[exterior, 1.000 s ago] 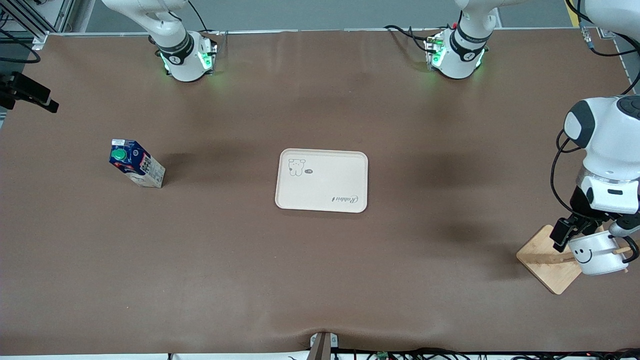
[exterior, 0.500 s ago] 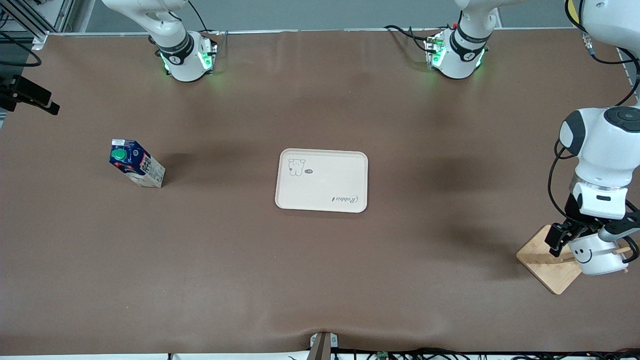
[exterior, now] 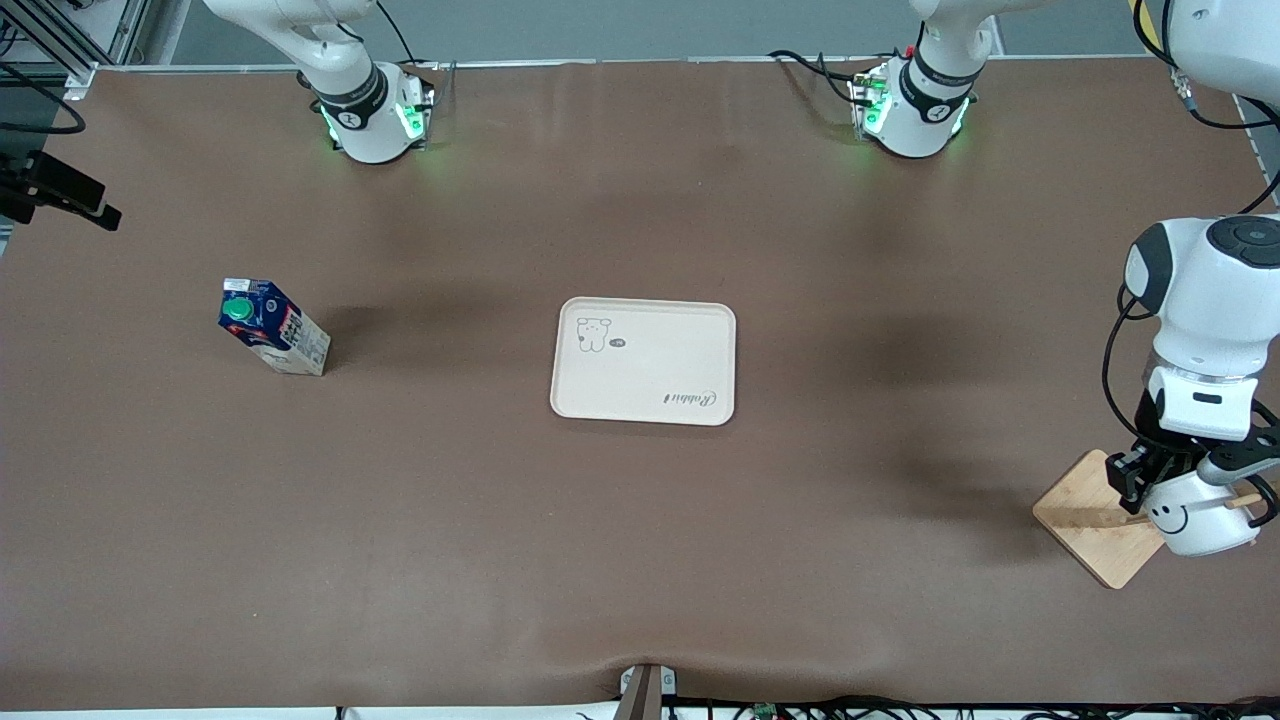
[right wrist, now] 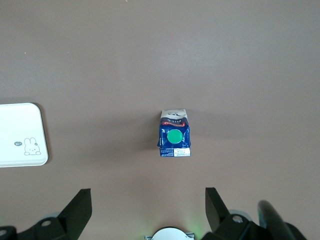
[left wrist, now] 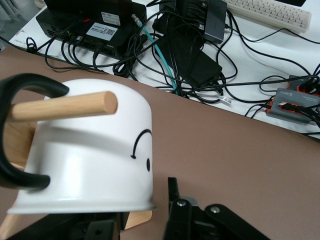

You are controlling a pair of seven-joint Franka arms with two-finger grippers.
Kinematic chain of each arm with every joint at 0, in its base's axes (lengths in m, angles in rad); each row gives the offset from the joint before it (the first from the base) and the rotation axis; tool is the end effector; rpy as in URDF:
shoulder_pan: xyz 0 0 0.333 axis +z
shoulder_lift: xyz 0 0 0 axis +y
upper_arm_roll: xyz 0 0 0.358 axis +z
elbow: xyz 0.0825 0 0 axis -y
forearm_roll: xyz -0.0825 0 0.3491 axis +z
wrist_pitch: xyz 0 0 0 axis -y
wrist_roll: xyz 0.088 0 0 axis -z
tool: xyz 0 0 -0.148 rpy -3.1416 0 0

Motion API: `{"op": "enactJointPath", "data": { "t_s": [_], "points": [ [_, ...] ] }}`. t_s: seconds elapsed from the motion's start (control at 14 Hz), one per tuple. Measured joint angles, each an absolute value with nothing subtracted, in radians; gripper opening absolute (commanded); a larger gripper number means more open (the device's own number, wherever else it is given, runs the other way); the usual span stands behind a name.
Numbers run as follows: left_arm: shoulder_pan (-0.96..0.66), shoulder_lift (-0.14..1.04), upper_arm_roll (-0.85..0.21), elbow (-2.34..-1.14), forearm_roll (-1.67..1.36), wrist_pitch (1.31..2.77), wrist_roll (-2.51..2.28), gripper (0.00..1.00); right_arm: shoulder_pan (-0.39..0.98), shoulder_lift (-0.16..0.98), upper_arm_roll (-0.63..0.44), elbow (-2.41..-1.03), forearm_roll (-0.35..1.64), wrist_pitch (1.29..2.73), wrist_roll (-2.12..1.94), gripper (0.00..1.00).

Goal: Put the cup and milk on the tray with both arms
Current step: 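Close the left gripper on the white mug's rim, then lift the white mug off the wooden stand with the left gripper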

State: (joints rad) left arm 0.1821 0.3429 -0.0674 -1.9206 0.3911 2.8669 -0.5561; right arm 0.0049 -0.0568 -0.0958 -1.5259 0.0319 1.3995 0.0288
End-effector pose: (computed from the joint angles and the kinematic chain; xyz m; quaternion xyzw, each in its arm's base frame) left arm 0.6707 0.0646 0.4093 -0.9376 -0.1598 -0.3073 0.0293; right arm 0.4769 -0.0400 0.6588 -0.9976 0.0574 0.0343 0.0196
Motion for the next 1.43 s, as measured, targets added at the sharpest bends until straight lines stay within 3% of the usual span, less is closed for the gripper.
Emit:
{"op": "enactJointPath", "data": {
  "t_s": [0.29, 0.36, 1.07, 1.43],
  "points": [
    [0.181, 0.347, -0.068, -1.920, 0.391, 2.867, -0.556, 0.02, 0.005, -0.057, -0.096, -1.526, 0.032, 1.399, 0.029, 1.00],
    [0.180, 0.346, -0.067, -1.917, 0.394, 2.869, -0.556, 0.00, 0.005, -0.057, -0.096, -1.526, 0.032, 1.400, 0.029, 1.00],
    [0.168, 0.344, -0.075, -1.880, 0.436, 2.853, -0.556, 0.00, 0.005, -0.057, -0.097, -1.526, 0.032, 1.400, 0.029, 1.00],
    [0.111, 0.323, -0.090, -1.794, 0.436, 2.644, -0.556, 0.00, 0.004, -0.057, -0.097, -1.526, 0.032, 1.400, 0.029, 1.00]
  ]
}}
